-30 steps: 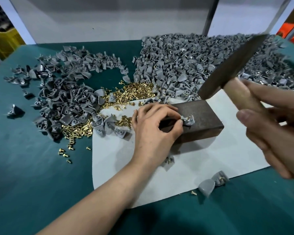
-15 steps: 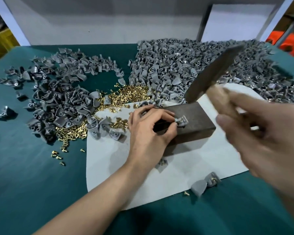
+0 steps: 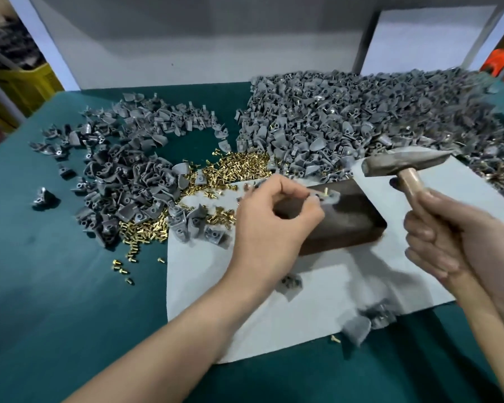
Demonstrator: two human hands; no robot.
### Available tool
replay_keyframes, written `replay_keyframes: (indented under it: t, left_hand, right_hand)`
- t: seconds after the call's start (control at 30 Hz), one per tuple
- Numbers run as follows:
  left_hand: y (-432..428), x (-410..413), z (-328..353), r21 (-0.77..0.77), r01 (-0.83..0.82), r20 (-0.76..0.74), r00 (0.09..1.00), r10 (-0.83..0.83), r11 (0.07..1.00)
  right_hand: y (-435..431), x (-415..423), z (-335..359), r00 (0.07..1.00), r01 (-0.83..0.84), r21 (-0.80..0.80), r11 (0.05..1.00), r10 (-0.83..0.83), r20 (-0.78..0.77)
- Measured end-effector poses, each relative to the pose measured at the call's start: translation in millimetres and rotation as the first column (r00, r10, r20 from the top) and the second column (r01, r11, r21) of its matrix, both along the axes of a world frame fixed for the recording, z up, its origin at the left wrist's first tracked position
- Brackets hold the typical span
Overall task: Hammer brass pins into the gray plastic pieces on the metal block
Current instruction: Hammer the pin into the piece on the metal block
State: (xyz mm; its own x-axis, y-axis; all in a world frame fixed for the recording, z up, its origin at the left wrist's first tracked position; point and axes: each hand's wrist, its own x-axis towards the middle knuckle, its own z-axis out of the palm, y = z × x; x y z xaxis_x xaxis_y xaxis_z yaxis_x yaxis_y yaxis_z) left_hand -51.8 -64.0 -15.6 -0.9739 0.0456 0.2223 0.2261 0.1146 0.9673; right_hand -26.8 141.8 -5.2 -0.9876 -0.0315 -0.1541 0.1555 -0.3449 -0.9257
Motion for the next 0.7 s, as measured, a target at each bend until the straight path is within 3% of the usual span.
replay_keyframes:
  t: [0.17, 0.43, 0.7]
  left_hand:
    - [-2, -3, 11, 0.119, 0.023, 0.057, 0.998, -0.030, 0.993]
    - [0, 6, 17, 0.142, 0.131, -0.067, 0.990, -0.122, 0.981]
    - [2, 11, 20, 0.140, 0.131, -0.068, 0.990, -0.123, 0.981]
  right_hand:
    - [4, -4, -11, 0.998, -0.038, -0.063, 0.997, 0.041, 0.046]
    - [1, -1, -14, 0.999, -0.033, -0.002, 0.999, 0.033, 0.034]
    - [-1, 1, -15, 0.998, -0.058, 0.035, 0.998, 0.057, 0.019]
